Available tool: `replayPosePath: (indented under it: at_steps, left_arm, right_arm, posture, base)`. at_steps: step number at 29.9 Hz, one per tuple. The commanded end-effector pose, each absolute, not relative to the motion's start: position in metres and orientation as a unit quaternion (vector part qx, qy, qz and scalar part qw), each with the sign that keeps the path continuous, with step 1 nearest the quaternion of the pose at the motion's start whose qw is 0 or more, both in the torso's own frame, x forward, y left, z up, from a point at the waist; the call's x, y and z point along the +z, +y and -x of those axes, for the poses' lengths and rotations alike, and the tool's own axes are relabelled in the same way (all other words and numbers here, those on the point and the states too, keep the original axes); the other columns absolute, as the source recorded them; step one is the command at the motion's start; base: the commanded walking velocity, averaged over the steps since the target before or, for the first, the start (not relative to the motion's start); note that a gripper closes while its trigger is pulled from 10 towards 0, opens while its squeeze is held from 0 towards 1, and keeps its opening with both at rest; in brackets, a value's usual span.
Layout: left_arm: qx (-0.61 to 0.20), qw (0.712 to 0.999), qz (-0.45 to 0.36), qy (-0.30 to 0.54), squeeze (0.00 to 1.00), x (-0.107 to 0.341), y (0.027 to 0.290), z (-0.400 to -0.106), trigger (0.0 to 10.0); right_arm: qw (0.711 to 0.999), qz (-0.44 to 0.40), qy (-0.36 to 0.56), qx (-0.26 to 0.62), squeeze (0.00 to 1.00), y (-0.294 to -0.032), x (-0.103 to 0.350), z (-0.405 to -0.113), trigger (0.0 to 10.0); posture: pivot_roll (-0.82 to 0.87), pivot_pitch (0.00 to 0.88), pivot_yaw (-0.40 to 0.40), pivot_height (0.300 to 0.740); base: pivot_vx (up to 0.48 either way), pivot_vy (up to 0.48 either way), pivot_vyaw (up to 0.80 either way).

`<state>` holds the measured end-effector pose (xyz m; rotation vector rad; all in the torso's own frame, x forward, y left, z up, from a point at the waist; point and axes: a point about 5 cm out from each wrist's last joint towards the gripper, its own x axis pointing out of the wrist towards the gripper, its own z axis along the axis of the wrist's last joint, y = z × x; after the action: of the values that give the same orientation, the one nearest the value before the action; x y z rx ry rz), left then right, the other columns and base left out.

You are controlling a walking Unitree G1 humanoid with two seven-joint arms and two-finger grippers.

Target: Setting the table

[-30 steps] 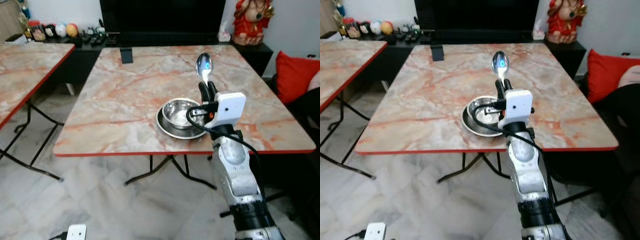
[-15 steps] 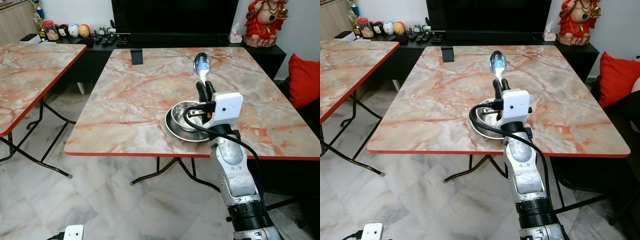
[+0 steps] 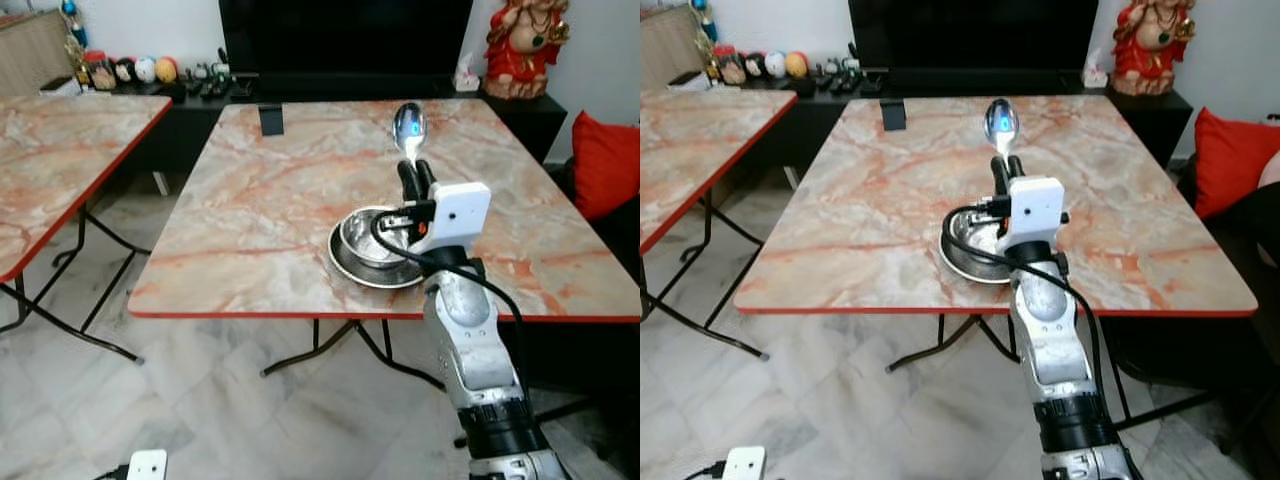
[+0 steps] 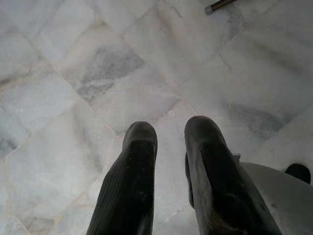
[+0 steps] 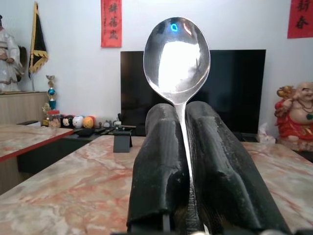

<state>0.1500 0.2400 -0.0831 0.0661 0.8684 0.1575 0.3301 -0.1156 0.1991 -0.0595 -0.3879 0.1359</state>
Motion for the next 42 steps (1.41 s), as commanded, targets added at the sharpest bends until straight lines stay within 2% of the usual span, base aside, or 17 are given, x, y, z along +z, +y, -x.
replayPosePath:
  at_steps: [1,24,30,36,38,40,42]
  left_arm:
    - [0.079,0.903,-0.030,0.421,0.00,-0.083,0.241,-0.150,10.0]
    - [0.081,0.906,-0.028,0.416,0.00,-0.081,0.240,-0.154,10.0]
    - [0.078,0.907,-0.028,0.414,0.00,-0.081,0.241,-0.155,10.0]
    - [0.075,0.910,-0.028,0.408,0.00,-0.079,0.240,-0.159,10.0]
    - [0.074,0.911,-0.028,0.404,0.00,-0.079,0.239,-0.161,10.0]
    - [0.074,0.912,-0.028,0.403,0.00,-0.078,0.239,-0.161,10.0]
    - [0.076,0.912,-0.028,0.402,0.00,-0.078,0.239,-0.162,10.0]
  right_arm:
    - [0.976,0.025,-0.201,0.075,0.00,-0.110,0.205,-0.332,10.0]
    - [0.975,0.020,-0.203,0.084,0.00,-0.102,0.206,-0.333,10.0]
    - [0.976,0.021,-0.203,0.079,0.00,-0.105,0.206,-0.333,10.0]
    - [0.977,0.044,-0.202,0.057,0.00,-0.121,0.215,-0.341,10.0]
    - [0.978,0.051,-0.201,0.032,0.00,-0.138,0.224,-0.347,10.0]
    - [0.978,0.054,-0.200,0.023,0.00,-0.144,0.227,-0.349,10.0]
    - [0.980,0.068,-0.186,-0.006,0.00,-0.164,0.235,-0.355,10.0]
  posture:
    - [-0.07,0.000,0.018,0.707]
    - [-0.07,0.000,0.032,0.707]
    - [-0.07,0.000,0.036,0.707]
    - [-0.07,0.000,0.037,0.707]
    - [-0.07,0.000,0.036,0.707]
    - [-0.07,0.000,0.036,0.707]
    - [-0.07,0.000,0.037,0.707]
  base:
    - [0.319,0.000,0.00]
    - [0.318,0.000,0.00]
    - [0.000,0.000,0.00]
    - [0.000,0.000,0.00]
    - [0.000,0.000,0.00]
    - [0.000,0.000,0.00]
    - [0.000,0.000,0.00]
